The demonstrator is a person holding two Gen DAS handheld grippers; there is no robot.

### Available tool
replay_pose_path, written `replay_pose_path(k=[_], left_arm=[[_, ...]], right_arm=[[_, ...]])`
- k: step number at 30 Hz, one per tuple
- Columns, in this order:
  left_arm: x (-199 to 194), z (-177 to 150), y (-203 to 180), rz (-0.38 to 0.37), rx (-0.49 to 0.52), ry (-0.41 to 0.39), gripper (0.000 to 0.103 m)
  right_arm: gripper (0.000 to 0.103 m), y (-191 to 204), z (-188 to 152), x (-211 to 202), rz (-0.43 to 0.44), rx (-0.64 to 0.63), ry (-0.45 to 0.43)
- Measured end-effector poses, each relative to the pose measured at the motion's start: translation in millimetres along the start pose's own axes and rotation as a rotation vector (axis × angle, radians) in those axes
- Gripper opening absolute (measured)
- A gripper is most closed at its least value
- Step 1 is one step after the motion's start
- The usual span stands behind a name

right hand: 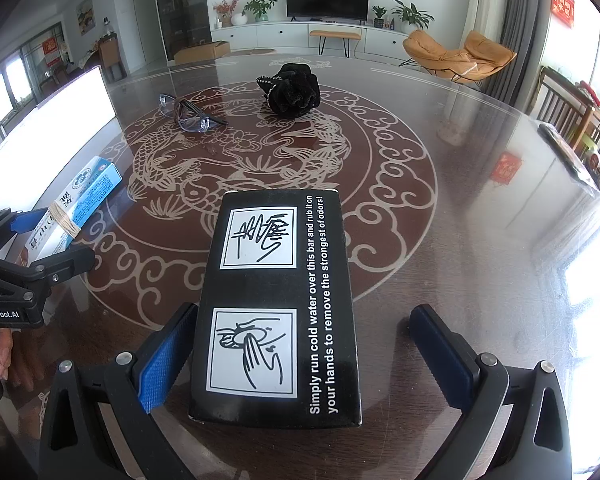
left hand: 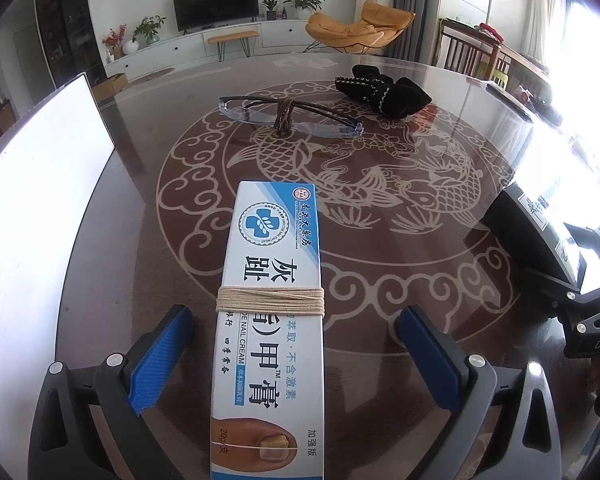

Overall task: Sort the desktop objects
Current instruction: 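Lift the ointment box with the left gripper while the right holds the soap box, then carry both boxes into the white box and open both grippers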

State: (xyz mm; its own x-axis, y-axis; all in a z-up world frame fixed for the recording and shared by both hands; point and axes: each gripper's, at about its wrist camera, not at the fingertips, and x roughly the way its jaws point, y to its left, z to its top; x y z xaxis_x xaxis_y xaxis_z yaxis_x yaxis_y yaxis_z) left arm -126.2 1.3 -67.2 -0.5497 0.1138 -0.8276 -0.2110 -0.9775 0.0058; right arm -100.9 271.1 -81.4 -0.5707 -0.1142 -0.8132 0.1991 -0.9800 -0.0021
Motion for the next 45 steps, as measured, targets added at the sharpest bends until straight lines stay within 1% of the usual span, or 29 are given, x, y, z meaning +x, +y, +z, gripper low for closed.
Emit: replay_pose_path(k=[1,2,3,4,5,6,7,8,9,10,11,14,18,21,23,25,26,28,29,32,35,36,37,38,39,40,42,43,45], left_arm=[[0,1,0,-0.008,0.014,0.015,0.103],[1,2,0,-0.014,0.02,0.03,0.103],[1,3,0,-0.012,0.02,0.04,0.103],[-2,3,0,-0.008,0.013,0.029,0.086],[-7,2,0,-0.005,0.009,-0.001,0.07],[-11,1,-1,-0.003,0.014,-0.013,0.043],[-12,0,-2,-0.011,0.016,-0.007,0.043],[-15,-2,-1,-0.014,0.014,-0.007,0.043],[-20,-5,0,-0.02,0.012,-0.015,0.043],[-28,-8,1,-0.023,0.009,-0.029,0.043],[-40,-11,4,-0.03,-0.003,-0.051,0.043],[-87,-12,16,-0.066,-0.051,-0.137,0.043],[-158,-12,51,-0.098,-0.139,-0.255,0.043],[-209,-17,96,-0.062,-0.195,-0.331,0.043],[-232,-26,133,-0.011,-0.235,-0.35,0.043],[-244,-39,173,0.059,-0.284,-0.339,0.043],[-246,-47,193,0.107,-0.305,-0.323,0.043],[-242,-64,233,0.197,-0.355,-0.269,0.043],[-237,-73,251,0.223,-0.382,-0.234,0.043],[-215,-99,292,0.271,-0.447,-0.131,0.043],[-194,-118,313,0.275,-0.499,-0.036,0.045],[-187,-123,317,0.275,-0.514,-0.009,0.048],[-183,-126,318,0.278,-0.526,0.005,0.053],[-181,-129,317,0.279,-0.532,0.01,0.053],[-183,-128,315,0.285,-0.527,-0.004,0.055],[-187,-127,312,0.293,-0.519,-0.028,0.069],[-193,-125,304,0.342,-0.501,-0.075,0.082],[-197,-125,298,0.36,-0.493,-0.101,0.083],[-202,-122,287,0.347,-0.483,-0.137,0.083]], right_arm=[[0.103,0,1,0,0.003,-0.009,0.008],[0.103,1,4,2,0.019,-0.031,0.05],[0.103,1,11,5,0.042,-0.066,0.111],[0.103,1,17,8,0.056,-0.086,0.157],[0.103,-1,21,9,0.062,-0.078,0.174],[0.099,-4,24,7,0.074,-0.061,0.17],[0.091,-5,27,6,0.092,-0.05,0.171],[0.071,-4,29,4,0.089,-0.053,0.174],[0.06,-1,31,4,0.071,-0.062,0.186],[0.06,1,32,2,0.06,-0.066,0.196],[0.06,5,33,-3,0.066,-0.063,0.191],[0.059,22,43,-27,0.094,-0.073,0.152],[0.059,67,80,-69,0.154,-0.129,0.06],[0.059,118,115,-98,0.238,-0.171,-0.025],[0.06,161,133,-112,0.312,-0.203,-0.07],[0.06,208,142,-121,0.405,-0.231,-0.092],[0.06,232,145,-123,0.455,-0.247,-0.095],[0.06,287,144,-122,0.541,-0.296,-0.091],[0.06,312,142,-121,0.569,-0.328,-0.087],[0.06,378,129,-107,0.603,-0.421,-0.068],[0.061,422,113,-84,0.609,-0.474,-0.004],[0.062,430,108,-77,0.605,-0.482,0.007],[0.064,435,105,-72,0.598,-0.488,0.016],[0.072,436,102,-69,0.593,-0.485,0.02],[0.077,431,101,-71,0.596,-0.471,0.011],[0.078,425,99,-75,0.608,-0.457,-0.007],[0.085,404,97,-89,0.606,-0.438,-0.069],[0.087,389,96,-96,0.588,-0.43,-0.114],[0.099,353,91,-106,0.534,-0.414,-0.202]])
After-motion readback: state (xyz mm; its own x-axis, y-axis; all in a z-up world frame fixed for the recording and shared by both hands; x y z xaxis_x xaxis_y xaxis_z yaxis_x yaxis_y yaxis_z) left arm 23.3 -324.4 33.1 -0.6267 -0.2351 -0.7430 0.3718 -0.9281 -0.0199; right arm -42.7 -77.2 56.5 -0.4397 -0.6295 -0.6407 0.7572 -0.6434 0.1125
